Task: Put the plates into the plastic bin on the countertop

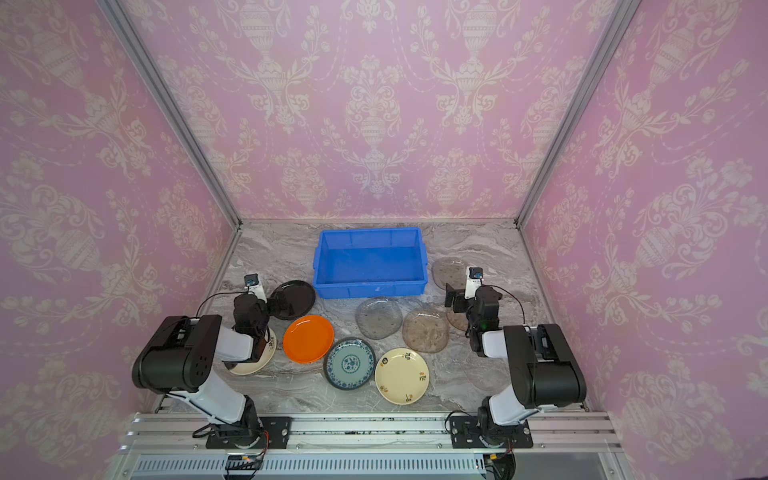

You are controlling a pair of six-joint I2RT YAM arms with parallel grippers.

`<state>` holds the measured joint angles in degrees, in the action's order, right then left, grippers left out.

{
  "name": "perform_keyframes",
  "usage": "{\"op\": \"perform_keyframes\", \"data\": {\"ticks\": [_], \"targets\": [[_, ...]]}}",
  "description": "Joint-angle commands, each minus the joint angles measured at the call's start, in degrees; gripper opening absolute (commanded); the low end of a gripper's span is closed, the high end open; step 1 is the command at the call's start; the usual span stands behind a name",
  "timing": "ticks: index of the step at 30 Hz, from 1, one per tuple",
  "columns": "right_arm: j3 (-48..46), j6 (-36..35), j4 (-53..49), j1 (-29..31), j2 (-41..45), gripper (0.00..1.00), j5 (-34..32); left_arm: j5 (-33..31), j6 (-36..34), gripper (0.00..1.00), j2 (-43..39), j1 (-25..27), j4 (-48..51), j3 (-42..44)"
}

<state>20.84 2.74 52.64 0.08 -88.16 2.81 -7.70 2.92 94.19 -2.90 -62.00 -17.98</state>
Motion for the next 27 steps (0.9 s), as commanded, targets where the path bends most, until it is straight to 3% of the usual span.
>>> {"op": "perform_keyframes", "data": {"ticks": [1, 20, 24, 27], "targets": [[0.37, -0.52, 0.52, -0.19, -0.26, 1.00, 0.62, 1.47, 0.77, 0.99, -0.41, -0.44, 0.88, -0.82], [0.34, -0.47, 0.49, -0.17, -0.20, 1.00, 0.67, 1.47, 0.77, 0.99, -0.41, -0.44, 0.96, -0.81], [0.35, -0.46, 0.51, -0.22, -0.23, 1.00, 0.66, 8.02, -1.41, 0.99, -0.52, -0.44, 4.79, -2.64], [0.39, -0.45, 0.51, -0.17, -0.24, 1.00, 0.67, 7.89, -1.35, 0.99, -0.51, -0.44, 4.61, -2.60]]}}
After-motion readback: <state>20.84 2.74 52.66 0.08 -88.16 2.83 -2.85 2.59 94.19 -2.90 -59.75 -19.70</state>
